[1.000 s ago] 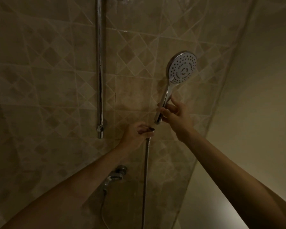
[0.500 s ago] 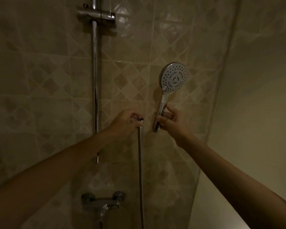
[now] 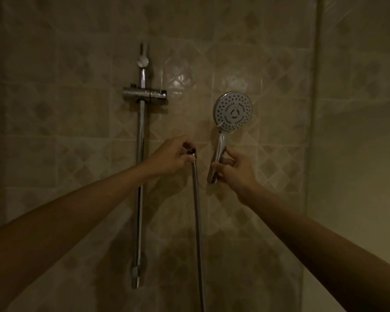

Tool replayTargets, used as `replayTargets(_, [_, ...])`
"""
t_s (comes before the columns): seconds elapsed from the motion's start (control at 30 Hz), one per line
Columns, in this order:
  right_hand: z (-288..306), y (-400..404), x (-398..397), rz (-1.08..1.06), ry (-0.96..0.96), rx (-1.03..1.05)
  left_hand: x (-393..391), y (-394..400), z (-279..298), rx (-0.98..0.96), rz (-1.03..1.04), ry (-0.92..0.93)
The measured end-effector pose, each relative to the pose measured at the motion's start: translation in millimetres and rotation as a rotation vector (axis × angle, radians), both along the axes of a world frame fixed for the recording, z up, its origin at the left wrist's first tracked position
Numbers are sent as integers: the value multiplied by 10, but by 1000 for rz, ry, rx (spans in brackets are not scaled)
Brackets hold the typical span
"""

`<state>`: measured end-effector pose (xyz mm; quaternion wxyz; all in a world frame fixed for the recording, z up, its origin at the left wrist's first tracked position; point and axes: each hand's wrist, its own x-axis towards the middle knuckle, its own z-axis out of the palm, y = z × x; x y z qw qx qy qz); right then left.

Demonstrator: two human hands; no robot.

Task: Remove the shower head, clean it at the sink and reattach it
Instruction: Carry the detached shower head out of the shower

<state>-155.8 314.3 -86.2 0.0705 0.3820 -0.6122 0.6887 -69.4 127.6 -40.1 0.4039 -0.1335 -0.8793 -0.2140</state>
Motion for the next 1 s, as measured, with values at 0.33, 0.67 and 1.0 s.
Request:
replayTargets(0.33, [501, -131, -95, 24, 9, -40, 240, -166, 986, -155, 68, 200])
replayTargets(0.67, [765, -268, -71, 37, 142, 10, 204, -314, 1452, -149, 204, 350])
replayTargets(1.0, [845, -416, -1, 38, 181, 12, 166, -525, 1377, -131, 264, 433])
